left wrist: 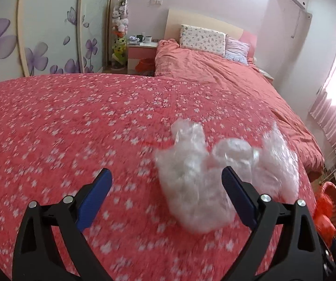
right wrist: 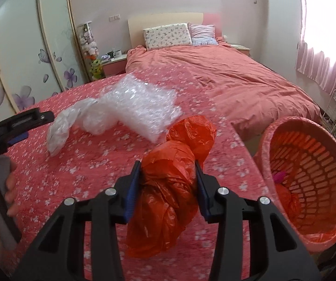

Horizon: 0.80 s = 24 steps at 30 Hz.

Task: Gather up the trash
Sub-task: 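Grasp another red-orange bag with the right tool while the left tool grasps a clear plastic bag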

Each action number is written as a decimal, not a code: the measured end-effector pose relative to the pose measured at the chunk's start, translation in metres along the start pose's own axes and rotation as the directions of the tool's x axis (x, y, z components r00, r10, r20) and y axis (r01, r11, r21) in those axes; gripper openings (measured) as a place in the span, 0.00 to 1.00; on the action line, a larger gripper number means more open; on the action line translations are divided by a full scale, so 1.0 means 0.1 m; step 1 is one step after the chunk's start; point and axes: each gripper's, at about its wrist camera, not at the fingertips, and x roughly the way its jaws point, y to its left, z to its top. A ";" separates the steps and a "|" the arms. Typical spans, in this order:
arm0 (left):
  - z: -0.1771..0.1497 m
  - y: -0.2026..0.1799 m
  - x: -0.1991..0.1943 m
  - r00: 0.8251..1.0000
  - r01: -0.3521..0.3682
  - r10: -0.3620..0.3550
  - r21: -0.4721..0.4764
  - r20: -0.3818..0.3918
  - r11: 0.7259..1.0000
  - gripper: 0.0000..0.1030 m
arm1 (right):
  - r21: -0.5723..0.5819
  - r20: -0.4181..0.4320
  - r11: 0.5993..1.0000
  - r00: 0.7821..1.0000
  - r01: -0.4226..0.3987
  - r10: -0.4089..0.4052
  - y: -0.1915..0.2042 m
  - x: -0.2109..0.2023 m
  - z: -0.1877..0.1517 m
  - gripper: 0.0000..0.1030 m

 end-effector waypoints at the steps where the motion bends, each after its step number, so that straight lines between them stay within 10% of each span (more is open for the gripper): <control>1: 0.03 -0.02 0.06 1.000 -0.007 0.007 0.007 -0.007 1.000 0.85 | -0.005 0.006 1.000 1.000 0.003 -0.003 -0.02 -0.01 0.01 0.41; 11: -0.03 -0.04 0.40 0.995 -0.024 0.026 0.021 -0.101 0.999 0.68 | -0.012 0.007 1.000 1.000 -0.002 0.002 -0.05 -0.01 0.02 0.41; 15: -0.01 -0.02 0.40 0.994 -0.001 0.003 0.025 -0.112 1.000 0.43 | -0.015 0.008 1.000 1.000 0.004 -0.003 -0.04 -0.01 0.02 0.41; 24: -0.04 0.22 0.10 0.999 -0.031 0.033 0.033 -0.043 0.999 0.38 | -0.014 0.037 1.000 0.999 0.012 -0.011 -0.03 -0.12 0.07 0.41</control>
